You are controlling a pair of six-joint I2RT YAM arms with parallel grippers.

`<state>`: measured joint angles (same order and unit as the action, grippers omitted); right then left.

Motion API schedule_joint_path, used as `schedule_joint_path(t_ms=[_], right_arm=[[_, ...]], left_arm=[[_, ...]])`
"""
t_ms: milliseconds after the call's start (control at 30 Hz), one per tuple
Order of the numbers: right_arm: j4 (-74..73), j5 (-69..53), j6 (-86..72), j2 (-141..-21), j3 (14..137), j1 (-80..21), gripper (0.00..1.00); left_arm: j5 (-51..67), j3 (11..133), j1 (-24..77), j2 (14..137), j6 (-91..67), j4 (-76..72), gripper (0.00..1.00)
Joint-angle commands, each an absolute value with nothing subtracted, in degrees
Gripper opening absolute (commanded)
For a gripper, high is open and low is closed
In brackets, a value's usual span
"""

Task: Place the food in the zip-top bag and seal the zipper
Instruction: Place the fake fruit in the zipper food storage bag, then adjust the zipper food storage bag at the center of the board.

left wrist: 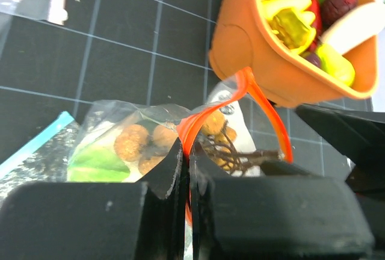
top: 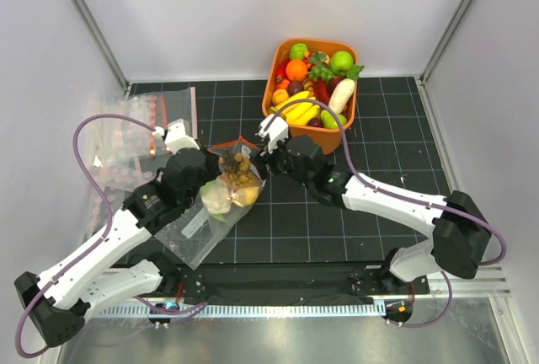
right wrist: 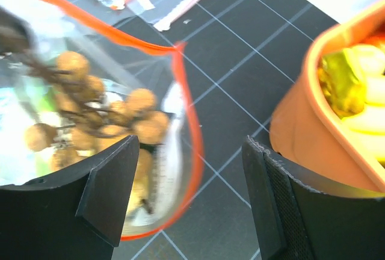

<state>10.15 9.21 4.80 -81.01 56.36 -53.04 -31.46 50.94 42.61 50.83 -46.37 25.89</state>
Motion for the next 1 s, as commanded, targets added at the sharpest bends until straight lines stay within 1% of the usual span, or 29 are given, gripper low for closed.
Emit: schedule_joint_path(t_ms=[0, 67, 133, 167, 200, 233, 300, 333, 433, 533, 600, 633, 700, 733, 767, 867, 967], right_arm=[[11.52, 11.96, 1.32, -80.15, 57.91, -51.95, 0.75], [10.73, 10.82, 0.79, -81.21, 58.44, -51.68, 0.74], [8.97, 10.46, 0.35, -82.09, 59.85, -51.59, 0.67], [8.18, 10.02, 0.09, -83.13, 60.55, -51.33, 0.60], [7.39, 9.76, 0.09, -83.49, 61.69, -51.42, 0.49], [6.25, 9.67, 0.09, -83.93, 62.13, -51.15, 0.42], [5.54, 7.14, -1.93, -84.37, 63.01, -50.63, 0.32], [5.10, 6.34, -2.54, -84.20, 63.19, -50.63, 0.19], [4.66, 1.59, -4.65, -83.24, 63.98, -50.62, 0.01], [4.66, 1.58, -6.42, -80.69, 63.99, -50.54, 0.01], [5.62, 4.38, -6.76, -78.59, 62.15, -50.54, 0.01], [7.37, 7.87, -6.85, -75.09, 61.18, -50.54, 0.01], [9.40, 10.53, -6.68, -71.04, 58.63, -50.54, 0.01], [9.67, 12.72, -6.77, -67.19, 58.36, -50.54, 0.01], [9.41, 13.09, -6.77, -65.32, 58.62, -50.54, 0.01], [5.90, 12.66, -6.94, -60.84, 60.37, -50.62, 0.01], [0.63, 11.17, -7.38, -60.64, 62.75, -50.54, 0.01]], left_arm=[[-38.66, 53.27, 42.45, 48.79, -48.25, 26.37, 0.04], [-39.72, 52.74, 42.45, 47.29, -48.69, 26.28, 0.04], [-40.60, 52.03, 42.45, 46.50, -48.95, 25.93, 0.04], [-40.95, 51.86, 42.45, 45.89, -48.96, 25.93, 0.04], [-41.48, 51.77, 42.45, 45.62, -49.04, 25.93, 0.04], [-41.83, 51.59, 42.45, 45.35, -49.13, 25.84, 0.04], [-42.45, 51.24, 42.45, 44.91, -49.48, 25.75, 0.05], [-42.71, 51.15, 42.45, 44.74, -49.66, 25.84, 0.05], [-41.84, 51.33, 42.45, 45.09, -49.66, 25.75, 0.05], [-39.47, 52.38, 42.45, 46.75, -48.61, 25.66, 0.04], [-35.26, 54.22, 42.45, 48.33, -46.16, 25.49, 0.00], [-33.59, 54.92, 42.45, 50.69, -45.10, 25.40, 0.01], [-28.32, 57.11, 42.54, 53.42, -43.25, 25.40, 0.00], [-26.56, 57.74, 42.54, 55.87, -42.02, 25.40, 0.00], [-23.41, 58.27, 42.54, 57.20, -41.75, 25.40, 0.00], [-19.96, 59.76, 42.54, 59.76, -41.05, 25.49, 0.00], [-19.42, 59.59, 42.54, 59.07, -41.31, 25.40, 0.00]])
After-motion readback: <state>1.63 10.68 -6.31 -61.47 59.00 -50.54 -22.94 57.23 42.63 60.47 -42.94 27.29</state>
